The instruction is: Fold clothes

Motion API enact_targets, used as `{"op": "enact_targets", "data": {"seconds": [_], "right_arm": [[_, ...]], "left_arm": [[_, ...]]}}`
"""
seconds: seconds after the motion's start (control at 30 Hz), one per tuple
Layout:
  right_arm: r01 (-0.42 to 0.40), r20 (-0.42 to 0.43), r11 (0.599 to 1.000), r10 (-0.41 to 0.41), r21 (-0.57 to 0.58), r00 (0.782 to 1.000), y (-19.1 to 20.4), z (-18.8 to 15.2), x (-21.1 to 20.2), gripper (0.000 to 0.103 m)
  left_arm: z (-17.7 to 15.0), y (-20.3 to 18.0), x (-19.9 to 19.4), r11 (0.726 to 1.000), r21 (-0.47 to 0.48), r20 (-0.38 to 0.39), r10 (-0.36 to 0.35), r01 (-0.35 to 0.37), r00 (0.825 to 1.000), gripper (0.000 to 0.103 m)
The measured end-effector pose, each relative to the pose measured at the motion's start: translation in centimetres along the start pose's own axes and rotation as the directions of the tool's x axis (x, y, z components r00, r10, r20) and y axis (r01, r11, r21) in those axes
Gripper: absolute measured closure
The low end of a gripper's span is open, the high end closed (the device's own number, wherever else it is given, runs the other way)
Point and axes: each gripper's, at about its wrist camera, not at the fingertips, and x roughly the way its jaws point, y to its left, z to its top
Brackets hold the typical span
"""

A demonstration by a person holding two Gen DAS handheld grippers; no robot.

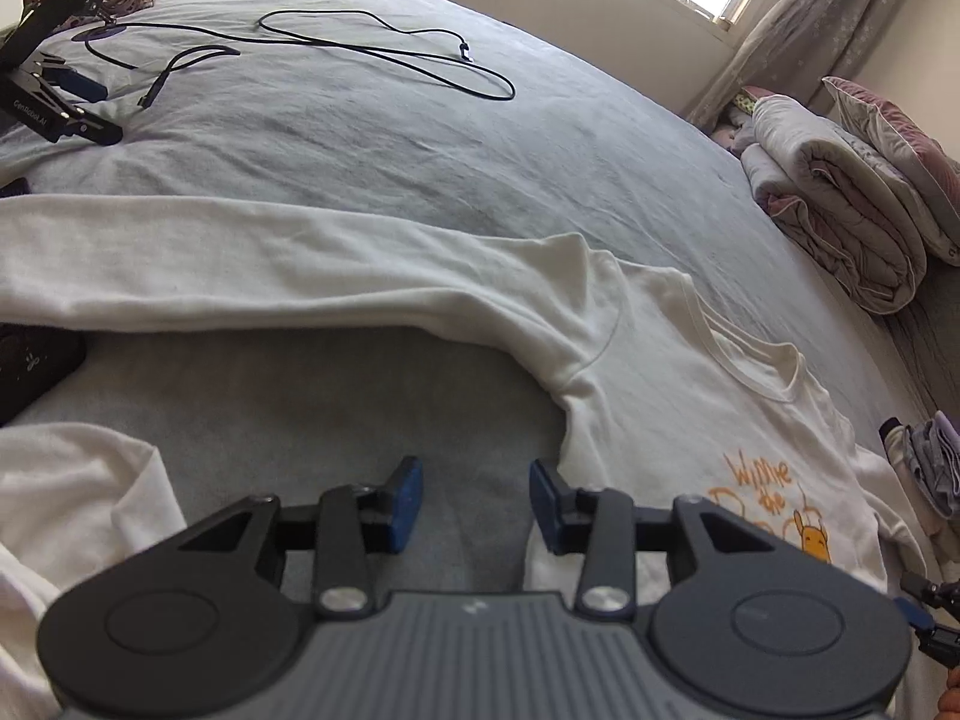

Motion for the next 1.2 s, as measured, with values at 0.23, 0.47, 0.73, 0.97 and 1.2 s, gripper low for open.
{"op": "enact_targets", "data": {"seconds": [0.23, 0.47, 0.73, 0.97, 1.2], "right_arm": [[-0.023, -0.083, 0.998, 0.028, 0.061, 0.996, -0.9, -3.3, -4.3, 0.062], [-0.029, -0.129, 0.995, 0.041, 0.093, 0.991, -1.4, -7.5, -7.2, 0.069], [-0.083, -0.111, 0.97, 0.111, 0.227, 0.988, -3.3, -10.7, -8.7, 0.089], [-0.065, -0.018, 0.99, 0.068, 0.122, 0.998, -0.8, -10.3, -12.4, 0.097], [0.074, -0.023, 0.996, -0.076, -0.055, 0.997, 2.0, -10.5, -11.8, 0.097]], "left_arm": [[-3.6, 0.6, -3.0, 0.997, -0.044, -0.066, -0.059, 0.056, 0.996, 0.063], [-7.0, 1.4, -5.4, 0.993, -0.075, -0.102, -0.097, 0.09, 0.99, 0.065], [-9.3, 1.9, -7.1, 0.991, -0.099, -0.097, -0.097, 0.087, 0.991, 0.079], [-9.1, 0.8, -10.8, 0.992, -0.083, -0.008, -0.097, 0.096, 0.995, 0.1], [-9.0, -0.6, -10.5, 0.999, 0.032, -0.054, 0.011, -0.009, 0.998, 0.099]]}}
